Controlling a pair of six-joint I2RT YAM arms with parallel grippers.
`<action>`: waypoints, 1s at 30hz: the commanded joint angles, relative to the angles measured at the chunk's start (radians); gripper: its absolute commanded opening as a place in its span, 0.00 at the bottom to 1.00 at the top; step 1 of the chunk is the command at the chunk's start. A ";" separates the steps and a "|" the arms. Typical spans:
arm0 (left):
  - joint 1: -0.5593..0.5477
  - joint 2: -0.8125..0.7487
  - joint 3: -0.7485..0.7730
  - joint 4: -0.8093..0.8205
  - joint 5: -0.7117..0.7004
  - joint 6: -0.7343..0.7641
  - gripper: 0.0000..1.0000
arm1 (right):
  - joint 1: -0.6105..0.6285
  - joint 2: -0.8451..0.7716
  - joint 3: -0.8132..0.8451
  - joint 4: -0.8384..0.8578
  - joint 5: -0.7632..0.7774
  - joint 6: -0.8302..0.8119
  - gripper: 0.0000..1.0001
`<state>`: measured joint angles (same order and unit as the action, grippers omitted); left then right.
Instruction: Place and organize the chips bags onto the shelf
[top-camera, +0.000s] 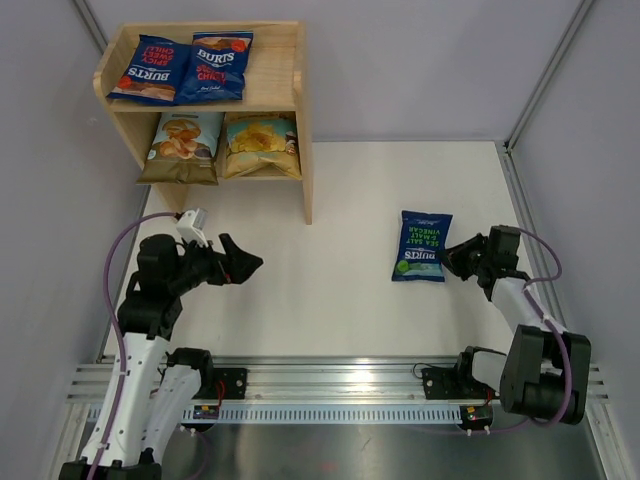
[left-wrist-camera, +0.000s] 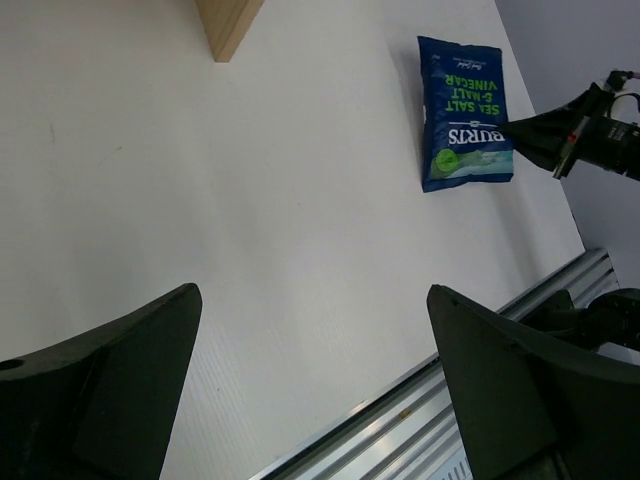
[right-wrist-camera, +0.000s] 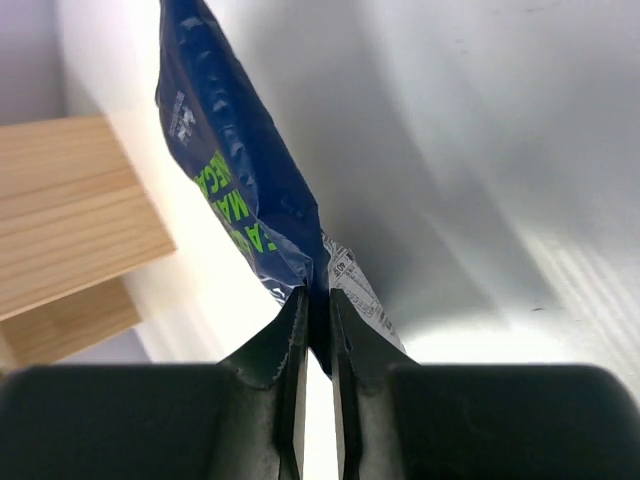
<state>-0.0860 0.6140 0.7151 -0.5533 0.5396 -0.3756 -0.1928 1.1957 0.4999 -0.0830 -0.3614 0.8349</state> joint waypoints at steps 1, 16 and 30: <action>-0.008 0.012 0.026 0.018 -0.076 -0.046 0.99 | 0.019 -0.077 -0.011 0.071 -0.021 0.145 0.00; -0.454 0.191 -0.107 0.580 -0.164 -0.293 0.99 | 0.314 -0.228 0.054 0.287 0.053 0.487 0.00; -0.595 0.326 -0.174 1.055 -0.162 -0.419 0.99 | 0.671 -0.153 0.223 0.560 0.090 0.653 0.00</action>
<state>-0.6773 0.9306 0.5224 0.3210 0.3878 -0.7692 0.4232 1.0161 0.6575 0.3111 -0.2729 1.4216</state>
